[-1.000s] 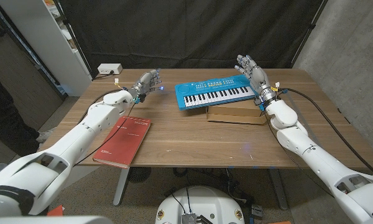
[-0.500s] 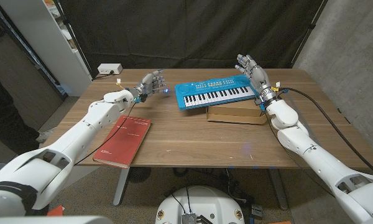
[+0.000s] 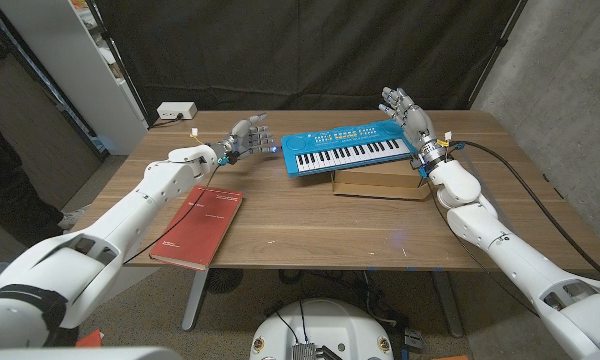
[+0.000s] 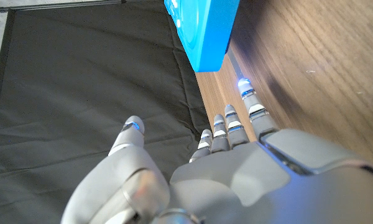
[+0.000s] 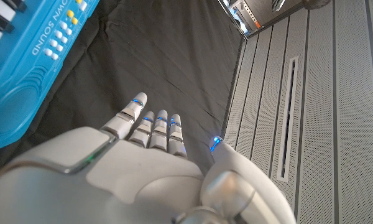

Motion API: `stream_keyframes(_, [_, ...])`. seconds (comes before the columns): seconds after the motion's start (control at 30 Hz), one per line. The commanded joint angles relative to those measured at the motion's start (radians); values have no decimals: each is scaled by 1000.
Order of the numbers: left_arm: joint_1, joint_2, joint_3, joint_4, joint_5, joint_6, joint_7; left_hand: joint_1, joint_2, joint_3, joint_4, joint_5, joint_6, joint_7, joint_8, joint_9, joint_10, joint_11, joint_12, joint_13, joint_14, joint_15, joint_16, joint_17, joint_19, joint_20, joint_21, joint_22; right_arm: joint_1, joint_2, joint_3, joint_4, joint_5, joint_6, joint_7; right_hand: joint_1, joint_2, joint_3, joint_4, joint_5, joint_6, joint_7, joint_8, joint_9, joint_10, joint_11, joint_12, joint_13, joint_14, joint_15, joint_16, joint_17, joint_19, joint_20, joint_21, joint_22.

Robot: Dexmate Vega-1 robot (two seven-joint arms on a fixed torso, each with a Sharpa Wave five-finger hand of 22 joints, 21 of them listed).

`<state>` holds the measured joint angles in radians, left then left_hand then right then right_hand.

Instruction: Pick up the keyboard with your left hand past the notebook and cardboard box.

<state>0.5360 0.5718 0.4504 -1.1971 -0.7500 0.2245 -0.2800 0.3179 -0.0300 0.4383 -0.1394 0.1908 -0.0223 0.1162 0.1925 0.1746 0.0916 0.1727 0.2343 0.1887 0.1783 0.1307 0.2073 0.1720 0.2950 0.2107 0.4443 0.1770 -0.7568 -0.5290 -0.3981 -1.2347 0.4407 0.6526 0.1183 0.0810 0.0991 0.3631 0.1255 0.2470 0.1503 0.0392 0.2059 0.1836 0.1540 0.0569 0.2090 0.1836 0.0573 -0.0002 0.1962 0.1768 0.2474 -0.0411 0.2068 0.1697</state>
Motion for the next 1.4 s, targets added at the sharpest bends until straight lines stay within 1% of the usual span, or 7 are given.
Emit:
stream_keyframes(0.03, [-30,-32,-9,76,-59,50,-62,7,-7,-6,-2,-4,22,91,8,5,25,5,7,3,27,-1,7,4,31,-1,7,2,12,5,0,20,9,2,10,13,16,3,-3,5,8,1,-1,3,8,-2,-4,4,10,1,-4,3,4,6,-1,3])
stream_keyframes(0.3, [-67,-68,-12,187,-93,58,-159,16,-7,-6,-5,-5,45,91,11,6,36,8,6,3,38,2,4,4,55,-3,7,1,30,9,-5,49,9,7,23,13,16,3,-3,5,10,1,-2,3,10,-2,-5,4,13,0,-4,3,5,6,-2,3])
stream_keyframes(0.63, [-99,-93,-13,258,-104,90,-202,24,-13,-10,-8,-6,46,94,6,6,44,28,2,3,51,15,2,3,80,-1,6,1,50,17,-10,80,13,12,38,13,16,3,-4,5,10,1,-3,3,10,-1,-7,4,14,0,-5,3,5,5,-3,3])
stream_keyframes(0.8, [-125,-105,-7,297,-104,117,-225,34,-23,-16,-11,-7,57,95,3,6,68,37,1,3,79,18,2,3,130,-3,9,0,65,24,-12,108,18,33,55,14,16,4,-4,5,11,1,-4,3,9,-2,-7,4,14,0,-5,3,5,5,-3,3])
stream_keyframes(0.97, [-164,-123,7,357,-88,126,-264,54,-23,-16,-14,-8,72,95,2,7,87,44,-3,2,100,27,-1,3,160,1,2,-1,70,25,-11,113,15,32,49,14,16,4,-4,5,11,1,-4,3,10,-1,-8,4,14,0,-6,3,5,5,-4,3])
stream_keyframes(1.17, [-217,-144,33,431,-52,125,-311,92,-18,-10,-19,-12,96,96,4,7,113,44,-8,2,124,22,-5,2,200,-1,-8,-1,79,31,-12,136,17,42,55,14,16,4,-5,5,12,0,-4,3,12,-2,-8,4,15,-1,-6,3,5,5,-4,3])
stream_keyframes(1.4, [-305,-190,63,586,-4,111,-401,111,-27,-15,-19,-14,118,97,5,8,137,44,-8,3,149,29,-6,2,239,-4,-11,-1,85,34,-11,152,16,52,53,14,16,5,-5,5,12,1,-5,3,12,-3,-9,4,15,-1,-6,3,5,4,-5,3])
